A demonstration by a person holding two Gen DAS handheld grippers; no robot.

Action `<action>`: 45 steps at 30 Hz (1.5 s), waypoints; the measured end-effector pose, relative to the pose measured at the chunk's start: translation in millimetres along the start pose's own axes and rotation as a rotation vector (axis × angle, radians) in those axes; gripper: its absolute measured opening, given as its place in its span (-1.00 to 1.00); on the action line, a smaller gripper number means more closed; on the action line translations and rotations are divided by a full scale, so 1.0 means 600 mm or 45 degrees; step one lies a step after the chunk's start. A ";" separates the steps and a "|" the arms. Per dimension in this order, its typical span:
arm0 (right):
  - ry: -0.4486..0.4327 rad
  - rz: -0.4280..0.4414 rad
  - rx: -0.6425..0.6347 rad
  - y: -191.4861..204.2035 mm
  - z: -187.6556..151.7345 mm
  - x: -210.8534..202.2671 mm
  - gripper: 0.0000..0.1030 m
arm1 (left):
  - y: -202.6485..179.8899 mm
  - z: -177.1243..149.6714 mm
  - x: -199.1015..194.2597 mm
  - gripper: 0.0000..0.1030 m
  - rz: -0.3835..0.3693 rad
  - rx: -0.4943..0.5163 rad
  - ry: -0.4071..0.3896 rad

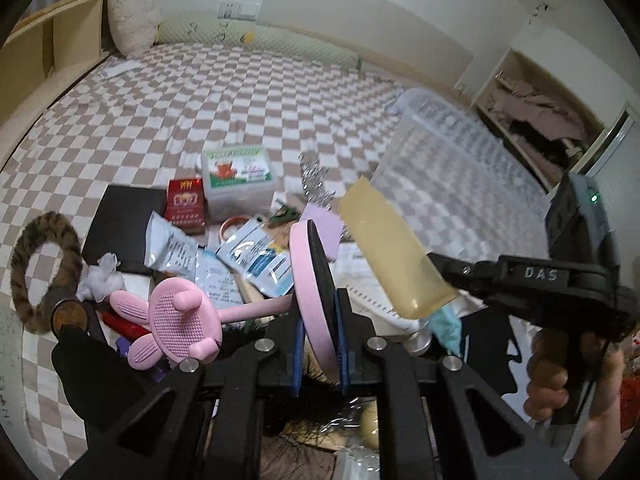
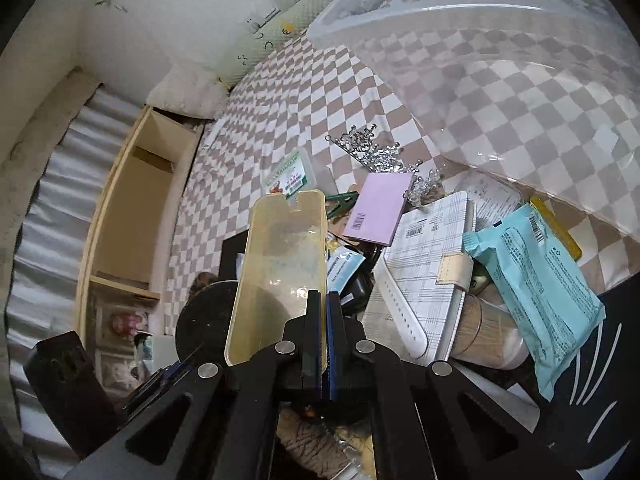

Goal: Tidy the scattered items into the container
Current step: 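Lift the pink stand and yellow tray toward the clear plastic box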

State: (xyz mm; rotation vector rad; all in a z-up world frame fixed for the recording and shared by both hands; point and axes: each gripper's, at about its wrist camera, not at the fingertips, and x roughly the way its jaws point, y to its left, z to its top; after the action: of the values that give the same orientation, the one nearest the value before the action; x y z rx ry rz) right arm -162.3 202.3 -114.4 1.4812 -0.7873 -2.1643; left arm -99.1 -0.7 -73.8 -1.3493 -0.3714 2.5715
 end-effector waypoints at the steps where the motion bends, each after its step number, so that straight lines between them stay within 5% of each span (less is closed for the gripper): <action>1: -0.002 0.010 0.000 0.000 0.000 -0.005 -0.95 | -0.002 0.002 -0.006 -0.73 -0.005 -0.001 -0.017; 10: -0.089 0.186 0.073 -0.002 0.016 -0.071 -0.95 | -0.017 0.013 -0.049 -0.73 -0.001 0.018 -0.154; 18: -0.318 0.195 0.060 -0.007 0.066 -0.182 -0.95 | -0.048 0.016 -0.054 -0.73 -0.019 0.062 -0.188; 30: -0.822 -0.064 0.076 -0.099 0.105 -0.327 -0.95 | -0.140 0.018 -0.045 -0.73 -0.030 0.184 -0.234; 36: -0.874 -0.187 0.164 -0.163 0.124 -0.341 -0.94 | -0.190 0.018 -0.036 -0.73 -0.067 0.256 -0.251; 45: -0.788 -0.351 0.166 -0.193 0.134 -0.299 -0.95 | -0.271 0.044 -0.032 -0.71 -0.144 0.345 -0.292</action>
State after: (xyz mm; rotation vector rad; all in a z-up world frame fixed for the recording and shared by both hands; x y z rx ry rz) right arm -174.4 417.9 -39.9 1.0118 -0.9762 -2.8882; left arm -98.6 143.9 7.2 -0.9201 -0.1234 2.5739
